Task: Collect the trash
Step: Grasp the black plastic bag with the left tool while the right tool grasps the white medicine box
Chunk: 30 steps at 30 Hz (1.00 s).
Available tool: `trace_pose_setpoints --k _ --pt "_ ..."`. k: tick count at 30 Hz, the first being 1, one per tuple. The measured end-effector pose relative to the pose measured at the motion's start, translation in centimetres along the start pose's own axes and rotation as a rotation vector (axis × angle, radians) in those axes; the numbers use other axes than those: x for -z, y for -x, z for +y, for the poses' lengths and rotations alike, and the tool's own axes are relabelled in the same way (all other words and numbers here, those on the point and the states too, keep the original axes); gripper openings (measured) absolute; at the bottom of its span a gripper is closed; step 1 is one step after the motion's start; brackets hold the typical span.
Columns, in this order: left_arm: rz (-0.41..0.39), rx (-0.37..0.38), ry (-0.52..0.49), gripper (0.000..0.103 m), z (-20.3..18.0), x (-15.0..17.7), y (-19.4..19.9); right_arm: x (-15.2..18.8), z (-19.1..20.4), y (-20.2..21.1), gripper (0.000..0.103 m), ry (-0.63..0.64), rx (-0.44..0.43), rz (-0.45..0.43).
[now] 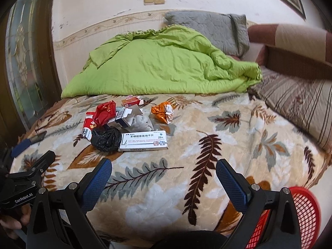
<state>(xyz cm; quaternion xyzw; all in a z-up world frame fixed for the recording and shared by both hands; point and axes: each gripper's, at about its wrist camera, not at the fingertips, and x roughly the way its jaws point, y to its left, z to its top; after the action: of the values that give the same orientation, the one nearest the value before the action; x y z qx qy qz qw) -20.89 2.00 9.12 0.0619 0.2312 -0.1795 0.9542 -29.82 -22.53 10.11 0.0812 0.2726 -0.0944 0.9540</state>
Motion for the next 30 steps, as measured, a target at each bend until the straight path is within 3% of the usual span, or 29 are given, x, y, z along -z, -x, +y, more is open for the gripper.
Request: trace_pose_setpoints --k 6,13,17,18,21,27,30 --pt "0.102 0.074 0.078 0.103 0.4 -1.5 -3.2 -0.4 -1.0 -0.8 0.101 -0.071 -0.046 0.036" --pt "0.277 0.141 0.177 0.103 -0.2 -3.0 -11.4 -0.6 -1.6 -1.3 0.101 -0.114 -0.087 0.057" --pt "0.331 0.179 0.226 0.103 -1.0 -3.1 -14.9 -0.6 -1.7 -1.3 0.101 -0.120 -0.095 0.061" --pt "0.336 0.186 0.231 0.100 -1.2 -3.0 -15.5 -0.6 -1.8 -1.3 0.101 -0.121 -0.096 0.062" --pt "0.347 0.213 0.218 0.072 -1.8 -2.7 -16.7 -0.6 -1.9 -1.3 0.101 -0.126 -0.102 0.066" --pt "0.297 0.233 0.172 0.053 -2.0 -2.8 -16.0 -0.8 -1.8 -2.4 0.101 -0.133 -0.102 0.115" --pt "0.265 0.248 0.172 0.051 -1.5 -3.0 -14.9 -1.6 -1.7 -3.8 0.101 -0.150 -0.144 0.150"
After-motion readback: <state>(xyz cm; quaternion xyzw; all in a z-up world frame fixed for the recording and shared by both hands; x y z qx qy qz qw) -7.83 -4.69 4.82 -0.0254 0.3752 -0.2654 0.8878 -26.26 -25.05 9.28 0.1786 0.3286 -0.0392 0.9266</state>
